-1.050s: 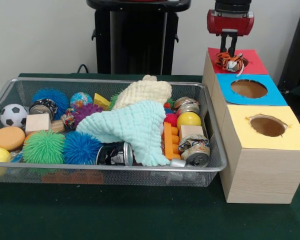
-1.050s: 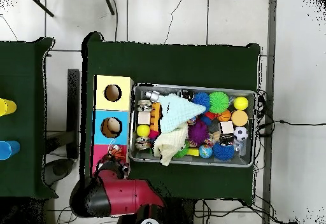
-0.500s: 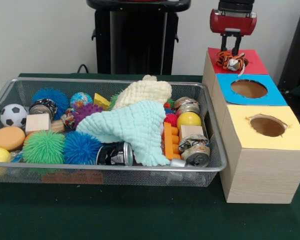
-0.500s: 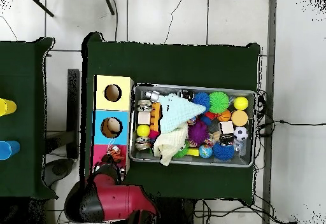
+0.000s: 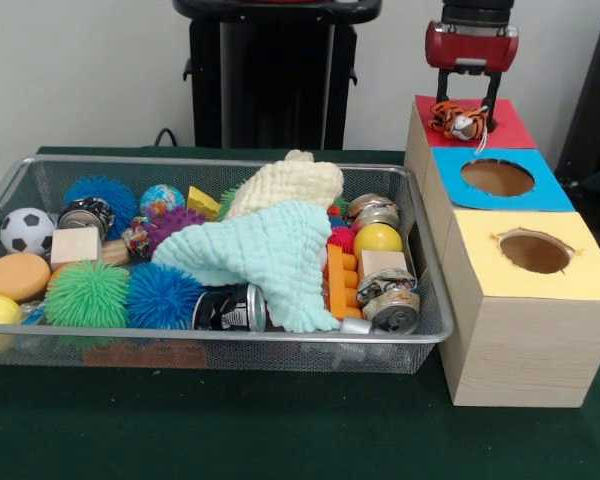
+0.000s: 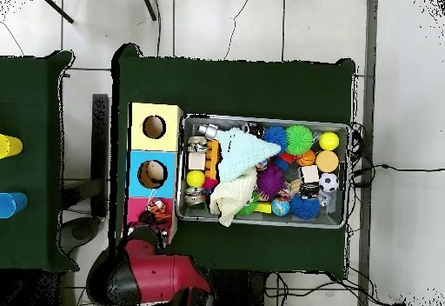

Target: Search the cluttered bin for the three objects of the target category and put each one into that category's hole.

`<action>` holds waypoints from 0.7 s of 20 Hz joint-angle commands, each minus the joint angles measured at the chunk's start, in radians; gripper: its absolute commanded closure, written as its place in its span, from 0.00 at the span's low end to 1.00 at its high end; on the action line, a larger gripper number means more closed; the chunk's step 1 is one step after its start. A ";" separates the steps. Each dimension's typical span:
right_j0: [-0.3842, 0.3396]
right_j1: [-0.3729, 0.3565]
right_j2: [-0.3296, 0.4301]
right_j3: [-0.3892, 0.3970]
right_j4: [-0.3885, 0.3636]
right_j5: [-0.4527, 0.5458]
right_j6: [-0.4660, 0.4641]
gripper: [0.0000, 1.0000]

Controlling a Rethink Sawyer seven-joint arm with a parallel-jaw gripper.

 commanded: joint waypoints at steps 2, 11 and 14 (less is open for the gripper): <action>-0.056 0.192 0.145 0.078 0.022 -0.012 0.218 0.00; -0.209 0.049 0.237 0.143 -0.008 0.115 0.145 0.00; -0.277 -0.050 0.272 0.167 -0.002 0.221 0.102 0.00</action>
